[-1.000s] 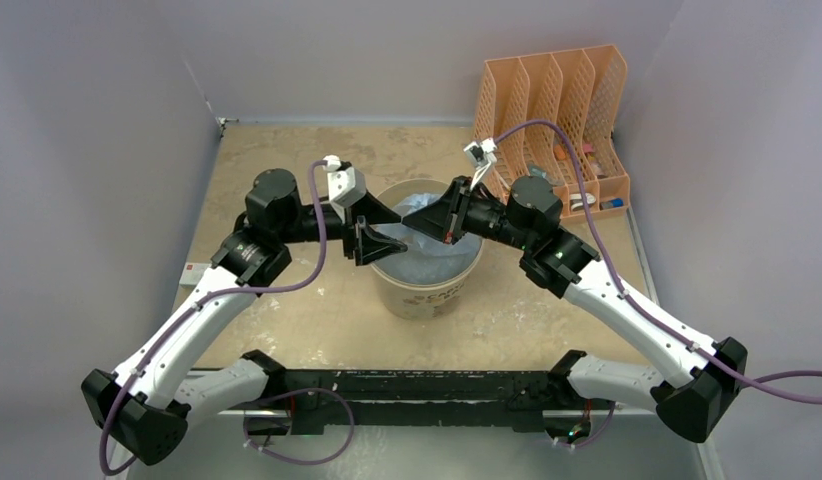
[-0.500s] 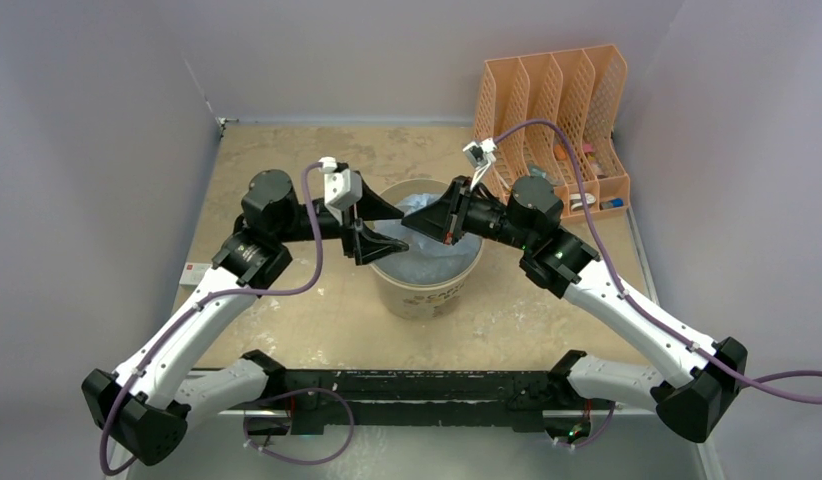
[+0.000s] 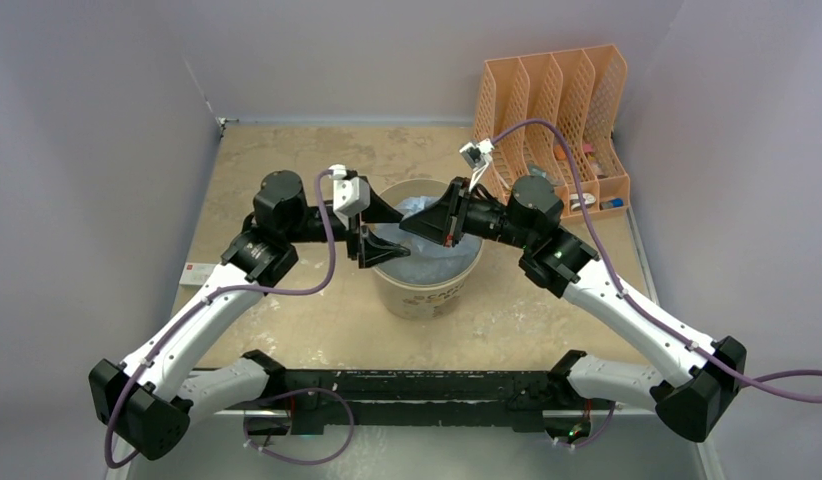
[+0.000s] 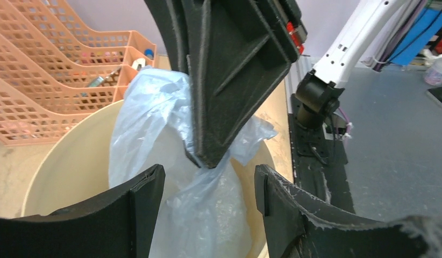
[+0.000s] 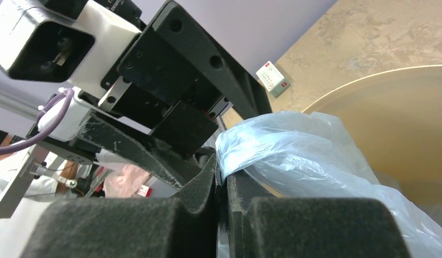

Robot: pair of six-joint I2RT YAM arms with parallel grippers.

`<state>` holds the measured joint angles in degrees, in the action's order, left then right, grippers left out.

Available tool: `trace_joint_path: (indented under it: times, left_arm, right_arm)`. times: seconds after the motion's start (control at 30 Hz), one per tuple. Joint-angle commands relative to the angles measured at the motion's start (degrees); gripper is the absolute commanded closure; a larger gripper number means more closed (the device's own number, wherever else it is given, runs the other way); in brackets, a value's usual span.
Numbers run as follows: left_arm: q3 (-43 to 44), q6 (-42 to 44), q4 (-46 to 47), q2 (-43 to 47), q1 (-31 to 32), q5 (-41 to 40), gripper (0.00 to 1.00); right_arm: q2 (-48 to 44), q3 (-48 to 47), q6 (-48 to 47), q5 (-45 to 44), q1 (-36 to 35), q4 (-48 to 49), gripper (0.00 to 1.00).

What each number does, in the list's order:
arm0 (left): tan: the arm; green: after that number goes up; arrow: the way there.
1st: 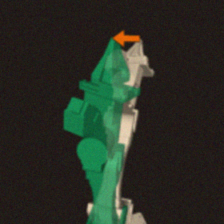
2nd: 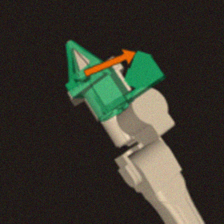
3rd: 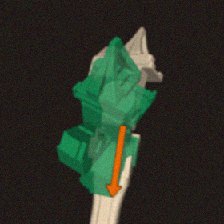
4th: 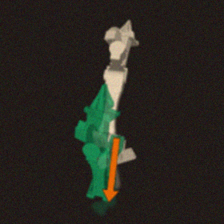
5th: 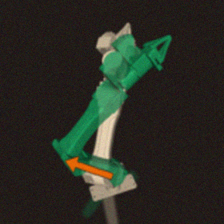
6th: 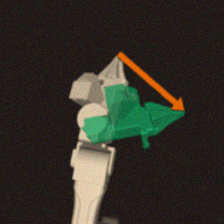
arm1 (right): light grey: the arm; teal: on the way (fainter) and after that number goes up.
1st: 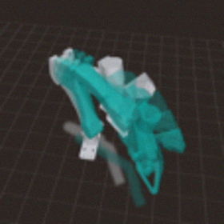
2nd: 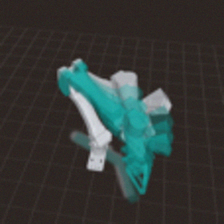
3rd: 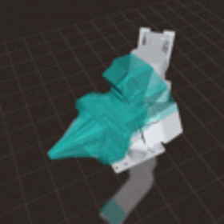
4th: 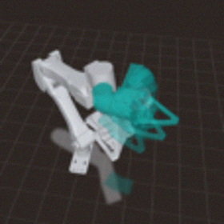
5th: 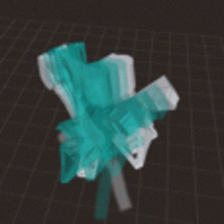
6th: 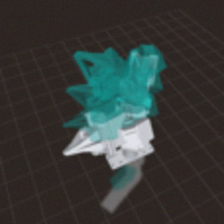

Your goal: Put the trash bags into the trash bin

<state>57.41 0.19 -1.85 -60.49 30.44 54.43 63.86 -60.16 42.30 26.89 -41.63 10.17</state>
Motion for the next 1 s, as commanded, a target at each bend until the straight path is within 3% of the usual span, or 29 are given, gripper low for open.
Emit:
trace_joint_path:
  times: [0.0, 0.17, 0.37, 0.47, 0.57, 0.67, 0.73, 0.8, 0.87, 0.97]
  left_arm:
    - [-2.07, 0.26, 8.86, 2.98, 0.03, -1.56, 0.38]
    - [-0.93, -1.31, 8.35, 1.49, 0.10, 1.69, 0.39]
    - [0.42, -2.02, 6.57, -0.42, 1.42, 3.37, 0.48]
    - [0.68, -1.72, 5.02, -0.34, 1.41, 2.05, 0.59]
    - [0.45, -2.43, 5.24, 0.30, 1.47, -0.44, 0.78]
    - [0.21, -3.20, 5.29, 0.93, 1.47, -3.44, 0.91]
    - [0.14, -4.11, 4.84, 1.22, 1.47, -5.79, 0.97]
    - [0.31, -4.97, 3.90, 1.34, 1.47, -8.11, 1.00]
    - [0.14, -5.29, 3.73, 1.66, 1.42, -8.72, 1.00]
    - [-0.41, -6.94, 4.89, 2.16, 1.39, -9.45, 1.00]
  right_arm:
    - [-1.09, -0.24, -0.40, 3.62, -0.34, 4.68, 0.91]
    - [-0.94, -0.31, -0.31, 4.11, -0.30, 5.44, 0.90]
    - [-0.64, -0.32, 0.27, 3.93, -0.30, 5.57, 0.90]
    - [-1.30, -0.22, 0.32, 3.68, -0.30, 5.69, 0.89]
    - [-1.67, -0.05, 0.48, 2.97, -0.30, 5.02, 0.85]
    - [-2.17, -0.25, -0.62, 0.60, -0.32, 1.79, 0.76]
    - [-3.01, -0.60, -2.19, -2.62, -0.30, -1.58, 0.65]
    - [-4.15, -0.89, -3.26, -6.15, -0.30, -4.38, 0.60]
    - [-5.31, -0.79, -4.42, -7.37, -0.30, -5.50, 0.61]
    - [-6.17, -0.53, -5.12, -7.84, -0.36, -6.10, 0.74]
